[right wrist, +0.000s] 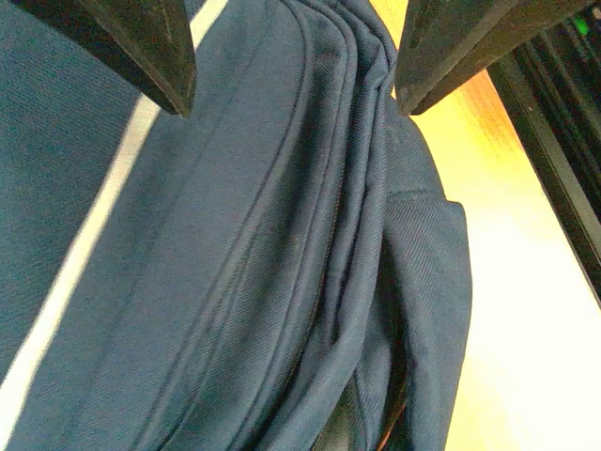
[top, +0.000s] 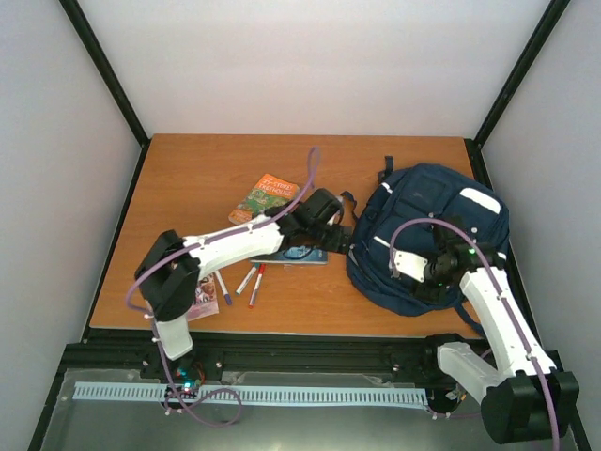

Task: Pack the student bag
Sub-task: Adjust the student bag at the center of the board.

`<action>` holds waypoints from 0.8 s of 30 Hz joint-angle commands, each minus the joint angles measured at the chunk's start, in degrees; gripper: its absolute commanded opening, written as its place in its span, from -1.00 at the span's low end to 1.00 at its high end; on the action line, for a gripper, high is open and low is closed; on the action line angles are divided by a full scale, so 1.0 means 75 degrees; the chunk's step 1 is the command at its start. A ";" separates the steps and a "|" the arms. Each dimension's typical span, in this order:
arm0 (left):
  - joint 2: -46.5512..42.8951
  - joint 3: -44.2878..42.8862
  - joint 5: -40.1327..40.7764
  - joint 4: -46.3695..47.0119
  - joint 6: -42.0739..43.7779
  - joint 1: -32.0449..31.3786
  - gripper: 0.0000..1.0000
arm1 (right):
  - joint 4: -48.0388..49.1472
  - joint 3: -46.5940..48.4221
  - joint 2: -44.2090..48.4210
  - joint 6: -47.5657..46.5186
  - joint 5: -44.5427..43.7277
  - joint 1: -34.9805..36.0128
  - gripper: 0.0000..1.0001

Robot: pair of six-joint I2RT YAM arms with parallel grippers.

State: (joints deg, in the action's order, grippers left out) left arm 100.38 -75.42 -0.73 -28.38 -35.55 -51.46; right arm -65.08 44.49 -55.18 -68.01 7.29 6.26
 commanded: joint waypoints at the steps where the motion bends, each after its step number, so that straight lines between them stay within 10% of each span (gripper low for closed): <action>1: 0.0922 -0.1299 -0.0522 -0.0098 0.0417 0.0044 0.61 | -0.0629 0.0536 -0.0022 0.0174 0.1044 -0.0489 0.22; 14: 0.2347 -0.2624 -0.0592 -0.0595 0.0376 0.0145 0.63 | 0.1847 0.2419 -0.3552 0.3758 0.1131 -0.5496 0.69; 24: 0.2790 -0.2539 -0.1223 -0.0402 0.0259 0.0245 0.62 | 0.2236 0.2544 -0.5182 0.3798 0.0806 -0.6296 0.93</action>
State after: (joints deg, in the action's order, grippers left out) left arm 119.20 -93.01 -6.42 -31.90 -33.80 -50.06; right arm -48.82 63.00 -90.48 -40.40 12.56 -40.53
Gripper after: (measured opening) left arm 0.812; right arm 0.974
